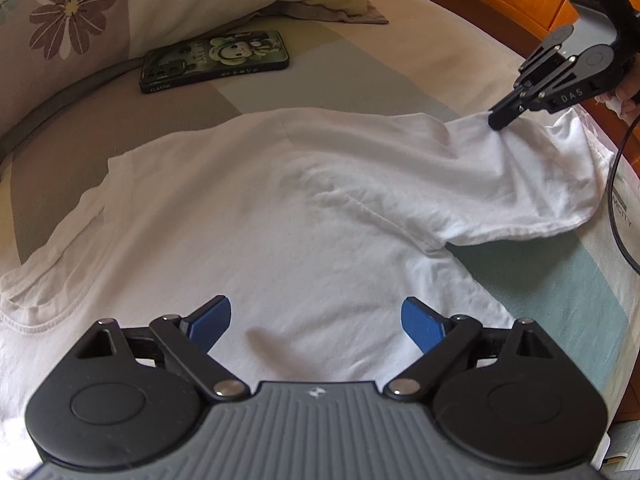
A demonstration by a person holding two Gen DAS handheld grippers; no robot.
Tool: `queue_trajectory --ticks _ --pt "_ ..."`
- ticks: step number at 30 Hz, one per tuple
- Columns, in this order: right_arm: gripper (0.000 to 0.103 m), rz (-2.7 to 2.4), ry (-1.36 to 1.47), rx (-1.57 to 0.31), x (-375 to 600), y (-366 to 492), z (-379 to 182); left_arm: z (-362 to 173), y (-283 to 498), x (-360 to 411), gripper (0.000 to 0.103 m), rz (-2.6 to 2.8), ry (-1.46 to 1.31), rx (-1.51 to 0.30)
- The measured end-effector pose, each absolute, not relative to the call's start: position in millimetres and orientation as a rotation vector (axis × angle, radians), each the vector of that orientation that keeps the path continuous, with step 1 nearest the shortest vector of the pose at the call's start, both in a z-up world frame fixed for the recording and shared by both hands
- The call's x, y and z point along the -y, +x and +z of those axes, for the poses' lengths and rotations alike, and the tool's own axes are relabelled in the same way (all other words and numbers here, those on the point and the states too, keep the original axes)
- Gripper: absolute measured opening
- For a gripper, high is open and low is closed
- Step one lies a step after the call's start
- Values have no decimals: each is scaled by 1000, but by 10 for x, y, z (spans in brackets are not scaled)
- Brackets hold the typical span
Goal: Fold clothes
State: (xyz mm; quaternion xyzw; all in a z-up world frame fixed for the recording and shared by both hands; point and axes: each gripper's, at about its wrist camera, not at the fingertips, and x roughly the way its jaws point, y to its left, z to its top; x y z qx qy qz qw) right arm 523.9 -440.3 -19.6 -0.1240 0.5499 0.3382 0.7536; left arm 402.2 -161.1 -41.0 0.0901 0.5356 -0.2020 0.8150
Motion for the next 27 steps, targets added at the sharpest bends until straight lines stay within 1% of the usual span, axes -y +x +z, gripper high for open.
queue_trajectory --ticks 3,5,8,10,11,13,16,23,27 --pt "5 645 -270 -1164 4498 5319 -156 -397 4077 1589 92 -426 173 -1141" --pt "5 620 -225 -1165 4566 5382 -148 -381 4102 1581 92 -421 164 -1135" --pt "7 593 -235 -1170 4510 5397 -177 -367 4119 1570 92 -419 150 -1129" --pt "12 547 -274 -1148 4458 5368 -184 -362 4113 1563 92 -421 148 -1127" --pt "12 534 -272 -1137 4468 5353 -166 -357 4108 1557 92 -423 151 -1126" --pt "21 495 -230 -1111 4569 5328 -92 -351 4094 1534 92 -423 156 -1125" --pt "26 423 -176 -1097 4813 5274 -3 -353 4058 1485 92 -419 163 -1130" --pt "31 177 -124 -1151 5633 4871 30 -345 3980 1406 92 -421 170 -1147" --pt "43 84 -45 -1184 6007 4605 -47 -369 3970 1420 92 -434 180 -1155"
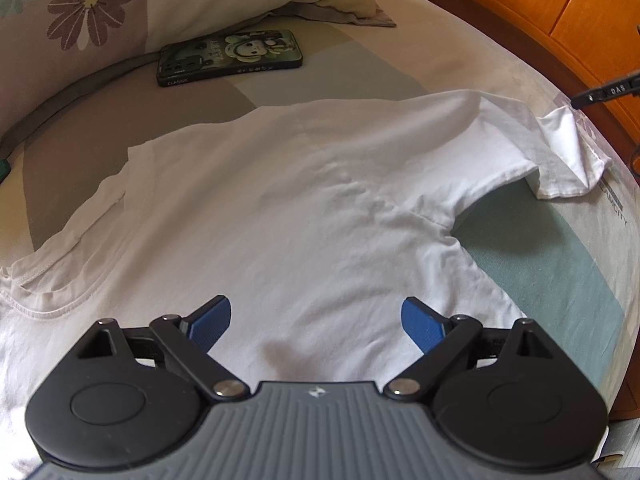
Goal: Fold clothes
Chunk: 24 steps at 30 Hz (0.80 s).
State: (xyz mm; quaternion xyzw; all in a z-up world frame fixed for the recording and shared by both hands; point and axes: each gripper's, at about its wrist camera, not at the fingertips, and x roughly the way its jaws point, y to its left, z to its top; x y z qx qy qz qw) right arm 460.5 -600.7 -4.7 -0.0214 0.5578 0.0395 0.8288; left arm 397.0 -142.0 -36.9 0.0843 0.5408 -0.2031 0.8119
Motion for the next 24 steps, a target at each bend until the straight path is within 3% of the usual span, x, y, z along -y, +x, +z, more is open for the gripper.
queue_trajectory --ticks 8,9,10,11,21,24 --pt "44 -14 39 -1216 6268 4425 -390 -365 3984 1571 92 -469 202 -1162" --pt "36 -12 66 -1218 6288 4414 -383 -362 3984 1593 92 -476 208 -1161" --pt "12 1 79 -1219 6285 4400 -371 -362 3986 1613 92 -481 213 -1161" --pt "7 10 64 -1218 6266 4383 -360 -363 3991 1630 92 -484 215 -1161" --pt "6 -153 38 -1148 6421 4278 -189 -321 4020 1683 92 -496 201 -1149" --pt "11 -225 24 -1138 6388 4295 -150 -313 4023 1682 92 -497 197 -1146"
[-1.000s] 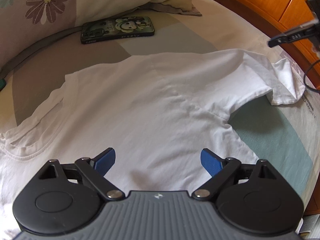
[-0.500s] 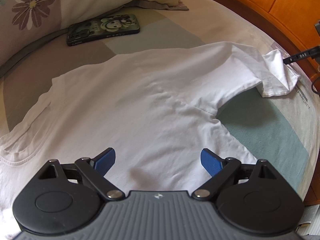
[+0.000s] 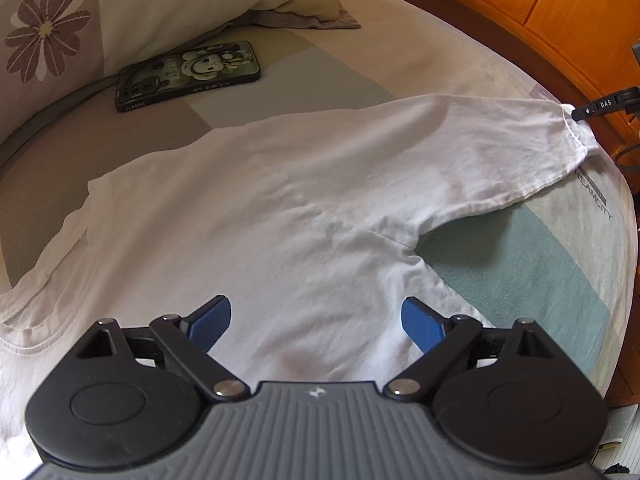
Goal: Fold clothes
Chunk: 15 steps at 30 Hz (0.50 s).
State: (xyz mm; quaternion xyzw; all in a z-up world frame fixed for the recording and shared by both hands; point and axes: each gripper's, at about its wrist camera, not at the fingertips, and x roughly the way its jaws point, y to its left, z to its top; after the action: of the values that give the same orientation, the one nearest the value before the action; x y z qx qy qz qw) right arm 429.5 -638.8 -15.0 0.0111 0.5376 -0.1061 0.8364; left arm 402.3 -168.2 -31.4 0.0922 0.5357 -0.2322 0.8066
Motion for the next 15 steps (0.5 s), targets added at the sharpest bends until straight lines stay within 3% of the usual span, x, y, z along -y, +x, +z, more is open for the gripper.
queue_trajectory --ticks 2,3,6,9,15 --pt "14 -220 -5 -1107 6229 4312 -48 -315 4021 1666 92 -492 185 -1148" --pt "22 -173 1 -1085 6105 4329 14 -322 4017 1660 92 -491 183 -1150" --pt "61 17 38 -1038 5637 4414 129 -359 4005 1649 92 -481 201 -1150" --pt "67 240 26 -1003 4985 4562 87 -386 3999 1626 92 -456 230 -1141" --pt "67 612 -149 -943 3685 4637 -287 -468 3980 1475 92 -413 242 -1162"
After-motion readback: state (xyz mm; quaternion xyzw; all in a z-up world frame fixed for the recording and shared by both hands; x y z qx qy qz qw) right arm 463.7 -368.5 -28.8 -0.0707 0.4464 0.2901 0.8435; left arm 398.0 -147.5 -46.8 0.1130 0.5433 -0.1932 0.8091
